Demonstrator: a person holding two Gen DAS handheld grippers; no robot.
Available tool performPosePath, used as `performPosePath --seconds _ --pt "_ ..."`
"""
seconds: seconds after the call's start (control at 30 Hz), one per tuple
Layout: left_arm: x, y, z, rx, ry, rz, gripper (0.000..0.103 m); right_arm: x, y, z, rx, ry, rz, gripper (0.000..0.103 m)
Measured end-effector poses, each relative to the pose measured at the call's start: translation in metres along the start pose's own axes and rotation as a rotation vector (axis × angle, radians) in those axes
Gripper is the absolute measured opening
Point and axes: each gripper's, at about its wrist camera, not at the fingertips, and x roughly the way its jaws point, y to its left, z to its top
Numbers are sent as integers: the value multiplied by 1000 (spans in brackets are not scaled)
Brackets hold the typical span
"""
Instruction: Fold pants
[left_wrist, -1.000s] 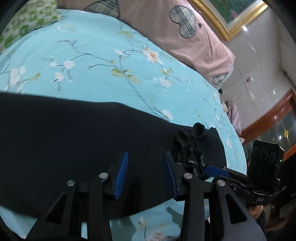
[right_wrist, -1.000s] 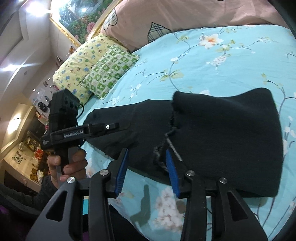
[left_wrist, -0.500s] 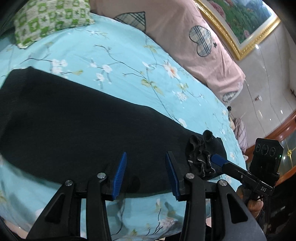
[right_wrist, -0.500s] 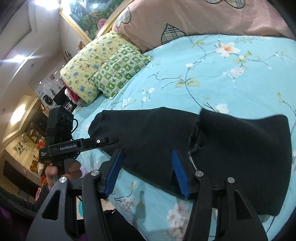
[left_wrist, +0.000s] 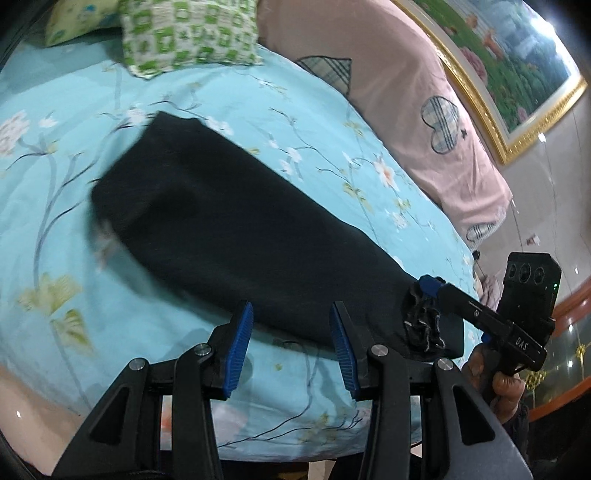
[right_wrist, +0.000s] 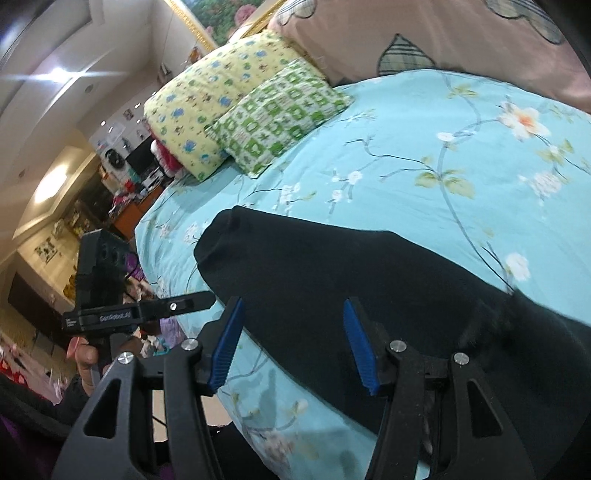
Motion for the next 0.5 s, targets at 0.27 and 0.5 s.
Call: performPosePath --seconds 0.27,0.5 --pt "-17 33 -1 -82 -31 41 44 28 17 18 -66 39 26 57" --pt "-17 51 0 -137 -32 57 44 45 23 32 -90 58 32 57"
